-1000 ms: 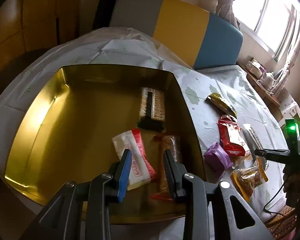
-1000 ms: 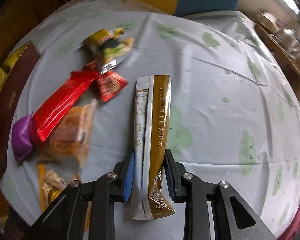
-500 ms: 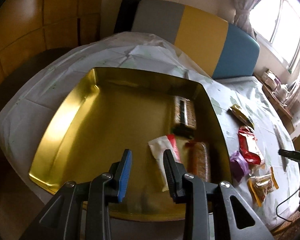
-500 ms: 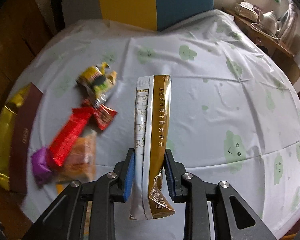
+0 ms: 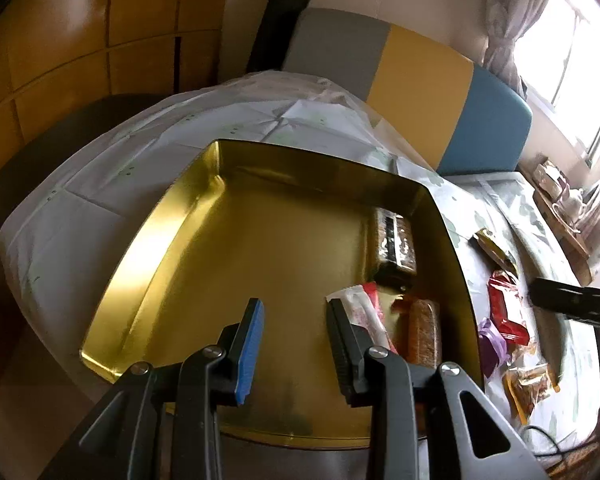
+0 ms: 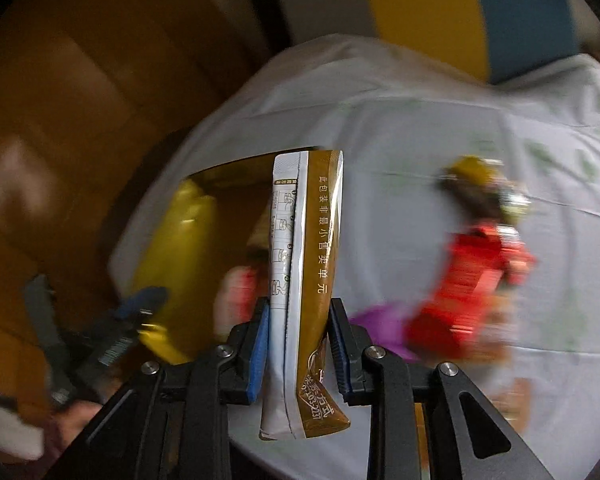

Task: Organize snacks
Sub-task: 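Carry the gold-white stick pack into the tray and release it with the right gripper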

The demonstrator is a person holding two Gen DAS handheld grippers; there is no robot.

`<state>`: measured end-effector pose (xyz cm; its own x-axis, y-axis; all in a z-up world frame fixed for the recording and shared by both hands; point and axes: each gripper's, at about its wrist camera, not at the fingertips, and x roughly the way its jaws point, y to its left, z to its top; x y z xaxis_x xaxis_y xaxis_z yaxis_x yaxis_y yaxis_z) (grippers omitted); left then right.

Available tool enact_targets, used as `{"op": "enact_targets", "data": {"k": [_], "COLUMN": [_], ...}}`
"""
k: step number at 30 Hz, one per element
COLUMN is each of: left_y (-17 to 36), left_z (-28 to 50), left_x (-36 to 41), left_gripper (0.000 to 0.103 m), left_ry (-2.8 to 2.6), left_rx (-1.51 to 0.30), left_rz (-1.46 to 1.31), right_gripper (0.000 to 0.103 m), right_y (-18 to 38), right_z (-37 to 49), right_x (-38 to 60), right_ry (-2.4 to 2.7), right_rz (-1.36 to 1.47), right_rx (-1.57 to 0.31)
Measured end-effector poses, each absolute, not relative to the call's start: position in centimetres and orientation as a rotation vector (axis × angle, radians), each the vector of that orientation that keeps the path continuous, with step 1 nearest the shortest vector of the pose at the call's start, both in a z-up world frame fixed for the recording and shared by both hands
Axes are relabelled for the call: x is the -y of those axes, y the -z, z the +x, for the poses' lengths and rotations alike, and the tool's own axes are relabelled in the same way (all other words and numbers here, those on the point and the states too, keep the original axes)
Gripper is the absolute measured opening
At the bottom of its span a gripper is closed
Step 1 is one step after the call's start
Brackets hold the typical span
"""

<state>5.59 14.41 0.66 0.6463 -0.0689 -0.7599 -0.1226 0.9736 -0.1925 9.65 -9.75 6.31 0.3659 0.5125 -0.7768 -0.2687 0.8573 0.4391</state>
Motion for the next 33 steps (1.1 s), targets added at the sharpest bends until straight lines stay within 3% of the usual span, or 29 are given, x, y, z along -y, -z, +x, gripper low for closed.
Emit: {"op": "enact_targets", "data": {"k": [12, 18, 27, 33], "left_y": [0.1, -0.2, -0.2, -0.5], "left_z": [5.5, 5.4, 5.3, 5.1], "left_x": [-15.2, -14.0, -11.3, -10.2], "left_gripper": [0.033, 0.033, 0.033, 0.033], "left_ry": [-0.04, -0.019, 0.033, 0.049], "left_rx": [-0.886, -0.881, -0.893, -0.889], "left_rz": [-0.255, -0.225, -0.163, -0.131], "right_gripper": [0.042, 0.043, 0.06, 0.061], "right_y": [-1.9, -2.3, -4.1, -4.7], "right_z": [10.6, 9.7, 8.1, 7.2], "right_x": [1.2, 2.9, 5.0, 6.2], "right_ry": [-0.577, -0.541, -0.479, -0.454], "right_rz": [0.239, 0.217, 0.101, 0.055], "right_rx": [-1.201, -1.149, -1.046, -1.006]}}
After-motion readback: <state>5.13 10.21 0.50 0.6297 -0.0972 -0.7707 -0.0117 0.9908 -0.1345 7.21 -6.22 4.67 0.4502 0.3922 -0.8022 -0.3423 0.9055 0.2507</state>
